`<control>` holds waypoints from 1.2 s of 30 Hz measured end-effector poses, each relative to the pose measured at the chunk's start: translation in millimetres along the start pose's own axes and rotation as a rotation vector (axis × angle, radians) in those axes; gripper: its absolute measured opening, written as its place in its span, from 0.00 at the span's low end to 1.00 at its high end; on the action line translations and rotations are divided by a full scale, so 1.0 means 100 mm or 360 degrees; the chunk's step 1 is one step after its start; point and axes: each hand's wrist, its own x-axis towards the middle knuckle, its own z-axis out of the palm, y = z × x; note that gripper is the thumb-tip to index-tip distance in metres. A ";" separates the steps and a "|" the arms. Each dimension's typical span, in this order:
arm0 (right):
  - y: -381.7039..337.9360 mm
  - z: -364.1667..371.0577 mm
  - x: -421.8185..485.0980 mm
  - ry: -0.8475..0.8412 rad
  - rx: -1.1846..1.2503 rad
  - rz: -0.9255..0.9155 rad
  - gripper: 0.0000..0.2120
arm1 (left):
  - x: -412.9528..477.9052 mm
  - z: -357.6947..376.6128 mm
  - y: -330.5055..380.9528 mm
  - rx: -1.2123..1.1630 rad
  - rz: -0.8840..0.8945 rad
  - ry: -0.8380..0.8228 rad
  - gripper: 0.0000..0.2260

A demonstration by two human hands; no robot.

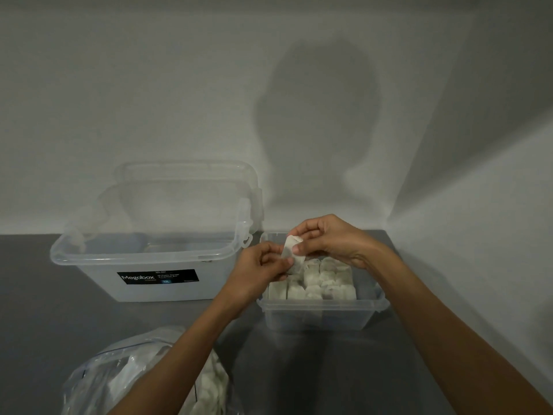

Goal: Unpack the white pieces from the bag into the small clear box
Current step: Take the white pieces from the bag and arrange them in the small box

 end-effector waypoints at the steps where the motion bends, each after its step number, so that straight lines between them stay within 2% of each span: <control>1: 0.02 0.00 0.02 0.0013 -0.0078 0.0046 0.11 | 0.00 0.00 -0.02 0.0073 0.0026 0.0021 0.07; 4: 0.12 0.03 0.10 0.0070 -0.0436 0.0142 0.06 | 0.01 -0.02 -0.08 0.0413 0.0113 0.0073 0.06; 7: 0.28 0.14 0.22 -0.0031 -0.0785 0.0250 0.04 | 0.03 -0.04 -0.12 0.0558 0.0147 0.0199 0.06; 12: 0.55 0.36 0.43 -0.0233 -0.1137 0.0456 0.14 | 0.05 -0.09 -0.15 0.0616 0.0143 0.0213 0.04; 19: 0.65 0.51 0.58 -0.0245 -0.1086 0.0552 0.17 | 0.03 -0.13 -0.17 0.0625 0.0152 0.0223 0.04; 33: 0.67 0.68 0.61 -0.0054 -0.1426 0.0389 0.17 | -0.04 -0.20 -0.14 0.0688 0.0211 0.0212 0.05; 36: 0.51 0.59 0.52 -0.0006 -0.1307 0.0360 0.13 | -0.08 -0.22 -0.11 0.0681 0.0218 0.0175 0.05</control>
